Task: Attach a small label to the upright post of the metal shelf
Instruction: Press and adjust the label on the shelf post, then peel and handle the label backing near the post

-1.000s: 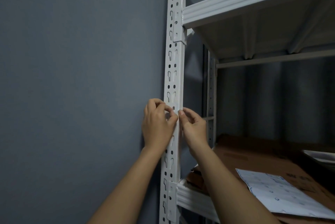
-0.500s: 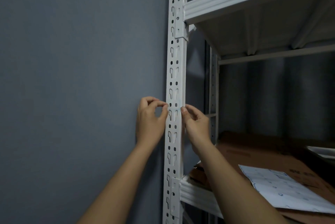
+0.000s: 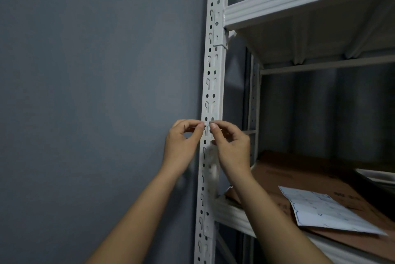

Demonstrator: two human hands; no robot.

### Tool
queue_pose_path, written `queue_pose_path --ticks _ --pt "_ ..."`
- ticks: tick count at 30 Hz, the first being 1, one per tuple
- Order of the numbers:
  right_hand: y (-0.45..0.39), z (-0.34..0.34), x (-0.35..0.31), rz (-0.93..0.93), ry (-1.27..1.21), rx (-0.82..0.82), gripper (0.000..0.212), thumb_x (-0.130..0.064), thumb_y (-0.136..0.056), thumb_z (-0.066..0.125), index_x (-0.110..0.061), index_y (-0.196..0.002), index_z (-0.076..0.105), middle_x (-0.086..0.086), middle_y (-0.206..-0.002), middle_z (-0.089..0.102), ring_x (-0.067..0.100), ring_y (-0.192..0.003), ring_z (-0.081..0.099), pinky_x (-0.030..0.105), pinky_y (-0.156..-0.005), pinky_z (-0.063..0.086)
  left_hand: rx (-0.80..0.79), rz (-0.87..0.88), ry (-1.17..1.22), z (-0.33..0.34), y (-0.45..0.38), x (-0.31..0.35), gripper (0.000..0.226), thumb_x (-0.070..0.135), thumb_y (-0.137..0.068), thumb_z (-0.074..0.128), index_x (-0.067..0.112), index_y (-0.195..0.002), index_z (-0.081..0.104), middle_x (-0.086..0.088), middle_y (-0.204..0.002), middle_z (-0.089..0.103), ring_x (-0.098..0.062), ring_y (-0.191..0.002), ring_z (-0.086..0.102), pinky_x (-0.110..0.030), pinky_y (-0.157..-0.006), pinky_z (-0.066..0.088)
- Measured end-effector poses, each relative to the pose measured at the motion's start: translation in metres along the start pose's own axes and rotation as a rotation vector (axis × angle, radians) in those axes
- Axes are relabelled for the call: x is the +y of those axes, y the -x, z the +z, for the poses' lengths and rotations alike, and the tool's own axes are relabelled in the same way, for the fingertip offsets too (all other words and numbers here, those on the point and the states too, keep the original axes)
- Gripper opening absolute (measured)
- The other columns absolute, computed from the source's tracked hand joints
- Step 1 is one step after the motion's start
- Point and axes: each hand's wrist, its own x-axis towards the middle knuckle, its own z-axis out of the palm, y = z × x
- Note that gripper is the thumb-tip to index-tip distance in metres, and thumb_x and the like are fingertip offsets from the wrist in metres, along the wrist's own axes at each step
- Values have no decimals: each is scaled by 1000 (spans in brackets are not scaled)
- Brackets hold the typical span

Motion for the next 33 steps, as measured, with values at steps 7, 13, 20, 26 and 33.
queue_pose_path --ticks 7,13,20,26,33 --pt "16 -1 -32 -3 -88 -20 21 -7 -90 63 -24 -80 67 -5 -77 70 14 -80 70 22 -64 55 2 36 4 -5 15 22 15 16 -87 64 27 -78 66 4 -94 63 9 -80 58 -2 -70 41" --pt "23 -11 -48 -96 18 -23 24 -6 -89 63 -28 -80 67 -8 -78 69 8 -76 68 27 -67 57 -24 36 59 -9 25 42 13 16 -87 65 24 -79 69 1 -95 64 8 -81 59 -3 -67 42" --pt "29 -41 -52 -285 280 -33 13 -7 -90 62 -11 -96 72 -2 -90 68 12 -83 66 30 -73 57 -103 3 96 -1 38 61 12 19 -86 67 25 -77 71 3 -93 64 5 -81 60 -5 -70 43" --pt "32 -76 -60 -217 254 -52 17 -5 -90 62 -17 -94 73 -1 -89 70 9 -81 66 31 -73 57 -140 -48 115 27 44 71 20 13 -86 65 25 -70 67 4 -87 64 9 -72 58 -4 -66 43" --pt "29 -119 -65 -56 101 20 11 -13 -87 68 -18 -96 72 -3 -89 72 13 -84 69 35 -76 58 -201 -93 192 70 54 76 11 19 -86 65 25 -78 68 4 -87 67 6 -72 59 -16 -70 45"
